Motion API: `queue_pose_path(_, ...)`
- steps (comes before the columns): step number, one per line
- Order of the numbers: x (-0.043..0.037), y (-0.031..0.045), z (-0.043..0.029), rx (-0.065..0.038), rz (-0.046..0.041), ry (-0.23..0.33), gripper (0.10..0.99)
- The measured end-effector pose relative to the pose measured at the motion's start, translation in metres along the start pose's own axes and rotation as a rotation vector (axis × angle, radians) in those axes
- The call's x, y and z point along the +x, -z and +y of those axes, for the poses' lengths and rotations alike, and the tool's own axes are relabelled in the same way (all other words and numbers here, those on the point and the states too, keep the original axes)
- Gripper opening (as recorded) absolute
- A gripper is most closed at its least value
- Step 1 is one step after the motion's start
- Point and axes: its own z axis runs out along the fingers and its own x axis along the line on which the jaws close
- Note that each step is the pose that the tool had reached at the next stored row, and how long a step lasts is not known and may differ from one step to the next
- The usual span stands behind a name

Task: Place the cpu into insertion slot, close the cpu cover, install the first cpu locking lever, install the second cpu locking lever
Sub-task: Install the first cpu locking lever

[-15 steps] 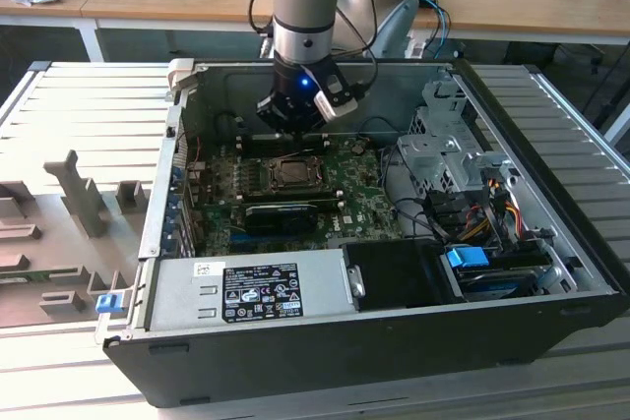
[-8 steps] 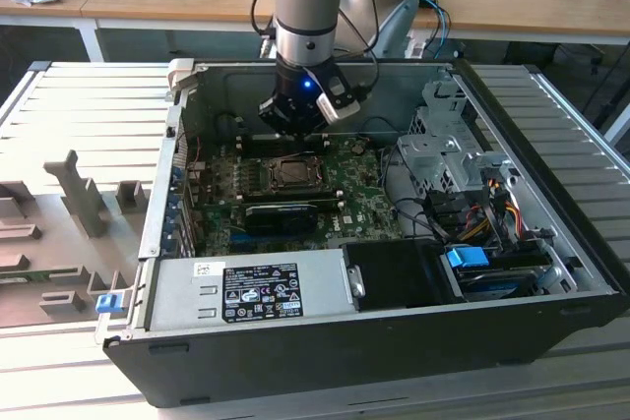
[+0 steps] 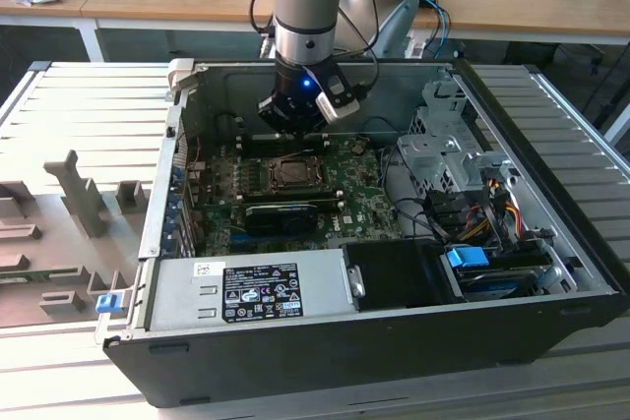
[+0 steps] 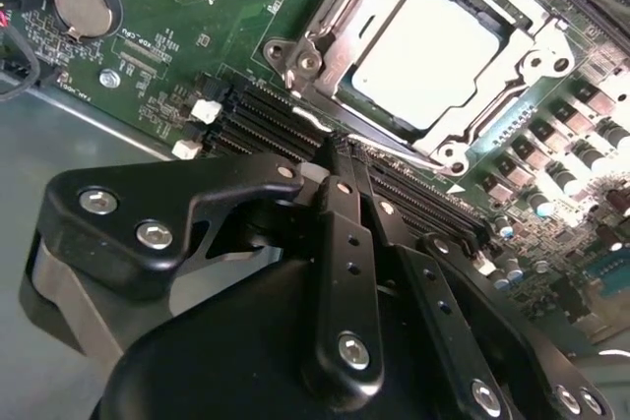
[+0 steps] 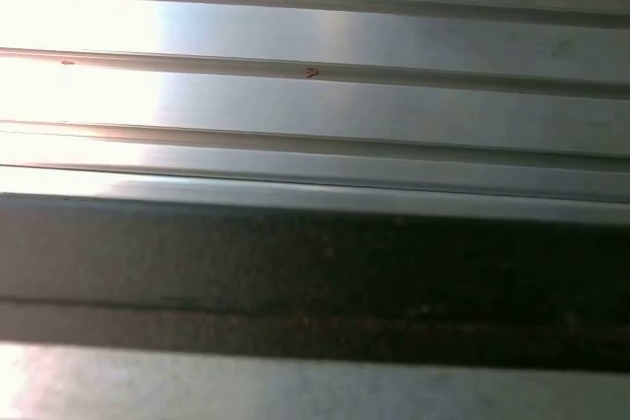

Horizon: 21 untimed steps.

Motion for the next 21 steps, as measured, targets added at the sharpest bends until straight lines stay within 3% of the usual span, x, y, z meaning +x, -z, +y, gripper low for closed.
queue_pose_path(6, 0.0003, -0.0008, -0.0005, 0.0, 0.0002, 0.001, 0.106)
queue_pose_path(21, -0.0081, -0.0075, -0.0015, 0.001, 0.0005, 0.003, 0.106)
